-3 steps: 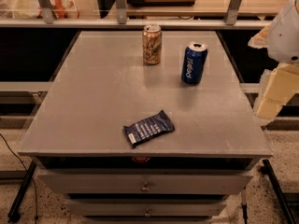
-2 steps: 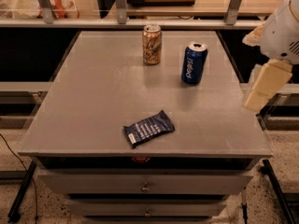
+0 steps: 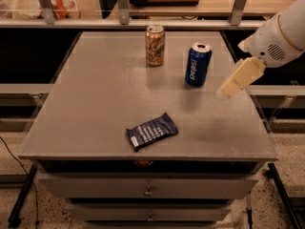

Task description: Knock pepsi can over

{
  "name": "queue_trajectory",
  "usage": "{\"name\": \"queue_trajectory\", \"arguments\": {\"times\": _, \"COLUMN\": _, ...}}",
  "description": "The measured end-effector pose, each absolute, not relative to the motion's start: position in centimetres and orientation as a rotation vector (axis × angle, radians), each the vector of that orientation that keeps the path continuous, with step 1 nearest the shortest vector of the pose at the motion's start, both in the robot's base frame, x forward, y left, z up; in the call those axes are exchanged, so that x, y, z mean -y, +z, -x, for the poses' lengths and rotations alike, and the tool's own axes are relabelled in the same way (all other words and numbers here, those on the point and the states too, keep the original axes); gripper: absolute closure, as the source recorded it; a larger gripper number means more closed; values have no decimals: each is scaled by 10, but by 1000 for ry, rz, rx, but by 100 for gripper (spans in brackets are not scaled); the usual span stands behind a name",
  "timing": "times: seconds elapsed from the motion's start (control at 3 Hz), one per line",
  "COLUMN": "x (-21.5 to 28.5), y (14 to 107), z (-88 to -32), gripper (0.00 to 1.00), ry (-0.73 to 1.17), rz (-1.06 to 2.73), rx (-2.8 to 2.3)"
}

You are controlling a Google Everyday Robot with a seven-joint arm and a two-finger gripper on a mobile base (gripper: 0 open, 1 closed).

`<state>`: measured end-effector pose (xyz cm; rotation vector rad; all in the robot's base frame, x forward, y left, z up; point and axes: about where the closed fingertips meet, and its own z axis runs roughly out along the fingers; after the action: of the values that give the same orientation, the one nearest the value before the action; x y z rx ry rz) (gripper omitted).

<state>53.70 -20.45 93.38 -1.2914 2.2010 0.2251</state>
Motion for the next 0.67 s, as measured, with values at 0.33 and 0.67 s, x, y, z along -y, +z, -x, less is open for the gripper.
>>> {"name": "queue_trajectory", "arguments": {"times": 0.33, "x": 201, "y": 935, "z": -545, "gripper": 0, "ry": 231, "rz": 1261, "rx": -2184}}
{"name": "queue_trajectory", "arguments": {"times": 0.67, "x": 200, "y": 935, "z": -544, "gripper": 0, "ry": 238, "rz": 1259, "rx": -2179}}
